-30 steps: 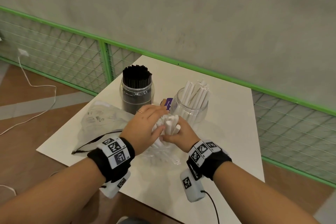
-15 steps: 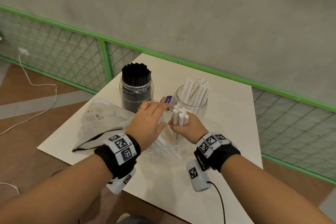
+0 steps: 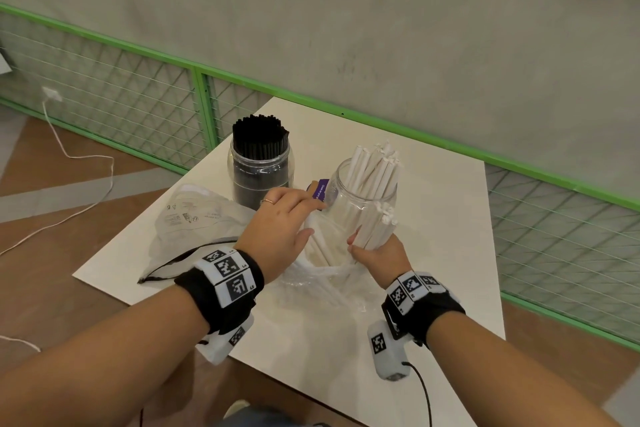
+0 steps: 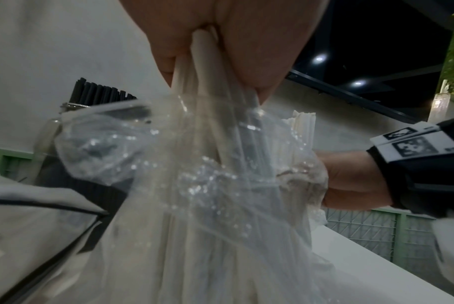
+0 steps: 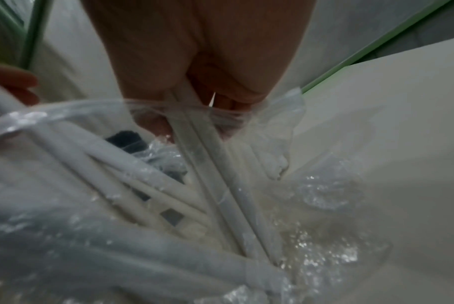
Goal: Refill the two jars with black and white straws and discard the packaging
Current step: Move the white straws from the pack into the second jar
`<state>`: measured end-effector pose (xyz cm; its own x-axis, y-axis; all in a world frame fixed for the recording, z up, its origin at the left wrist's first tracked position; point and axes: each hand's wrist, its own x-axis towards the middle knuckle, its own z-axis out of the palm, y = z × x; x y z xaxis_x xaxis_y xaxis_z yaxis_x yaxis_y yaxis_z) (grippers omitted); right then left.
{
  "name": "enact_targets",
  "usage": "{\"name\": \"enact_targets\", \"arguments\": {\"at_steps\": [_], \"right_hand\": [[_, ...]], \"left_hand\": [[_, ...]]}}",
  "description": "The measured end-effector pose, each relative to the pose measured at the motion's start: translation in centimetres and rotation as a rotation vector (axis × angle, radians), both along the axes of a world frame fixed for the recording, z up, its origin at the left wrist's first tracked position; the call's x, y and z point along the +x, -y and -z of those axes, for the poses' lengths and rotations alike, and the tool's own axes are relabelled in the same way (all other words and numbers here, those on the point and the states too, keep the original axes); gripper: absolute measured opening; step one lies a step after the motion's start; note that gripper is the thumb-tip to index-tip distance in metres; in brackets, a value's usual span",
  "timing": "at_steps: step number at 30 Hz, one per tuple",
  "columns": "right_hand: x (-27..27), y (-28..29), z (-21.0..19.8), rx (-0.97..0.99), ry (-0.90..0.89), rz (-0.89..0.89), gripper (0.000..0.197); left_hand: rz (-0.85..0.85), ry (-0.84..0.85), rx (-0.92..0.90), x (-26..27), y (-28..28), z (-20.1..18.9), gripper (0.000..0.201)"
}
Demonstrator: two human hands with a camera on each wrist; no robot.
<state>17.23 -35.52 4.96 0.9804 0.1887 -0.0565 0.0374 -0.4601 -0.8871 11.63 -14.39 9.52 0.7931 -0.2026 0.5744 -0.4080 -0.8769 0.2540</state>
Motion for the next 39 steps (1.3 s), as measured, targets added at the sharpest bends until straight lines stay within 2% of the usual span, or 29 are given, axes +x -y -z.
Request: {"name": "enact_targets", "arguments": {"at_steps": [4, 7, 10, 17, 21, 26, 31, 35, 39], "right_hand": [[0.2, -0.1, 0.8, 0.008, -0.092, -0.083, 0.015], [0.5, 0.4, -0.2, 0.051, -0.057, -0.123, 0.01], [0.8, 0.9, -2.9, 0.167, 0.024, -0.115, 0.007], [3.4, 0.7, -11.8, 0.536, 0.164, -0.069, 0.016], [5.8, 0.0, -14.5, 0.602, 0.259, 0.033, 0.017], [8.4, -2.6, -11.6, 0.462, 0.208, 0.142, 0.007], [9.0, -4.1, -8.7, 0.357, 0.106, 0.18, 0.037], [9.2, -3.7, -8.8, 0.377, 0.235, 0.147, 0.047], [9.9, -2.7, -8.6, 0.027, 0.439, 0.041, 0.05]], "left_hand": [[-0.007, -0.003, -0.005, 0.0, -0.1, -0.1, 0.044], [0.002, 0.016, 0.008, 0.0, 0.1, -0.1, 0.044], [0.003, 0.012, 0.01, 0.0, 0.1, 0.0, 0.044], [0.022, -0.018, 0.035, 0.4, 0.7, 0.2, 0.045], [0.029, -0.024, 0.029, 0.3, 0.8, 0.1, 0.044], [0.03, -0.028, 0.009, 0.2, 1.0, -0.1, 0.042], [0.037, -0.008, -0.001, 0.1, 1.0, -0.2, 0.042], [0.059, -0.007, -0.016, -0.1, 0.9, -0.2, 0.037], [0.064, -0.02, -0.029, -0.1, 0.7, -0.1, 0.036]]}}
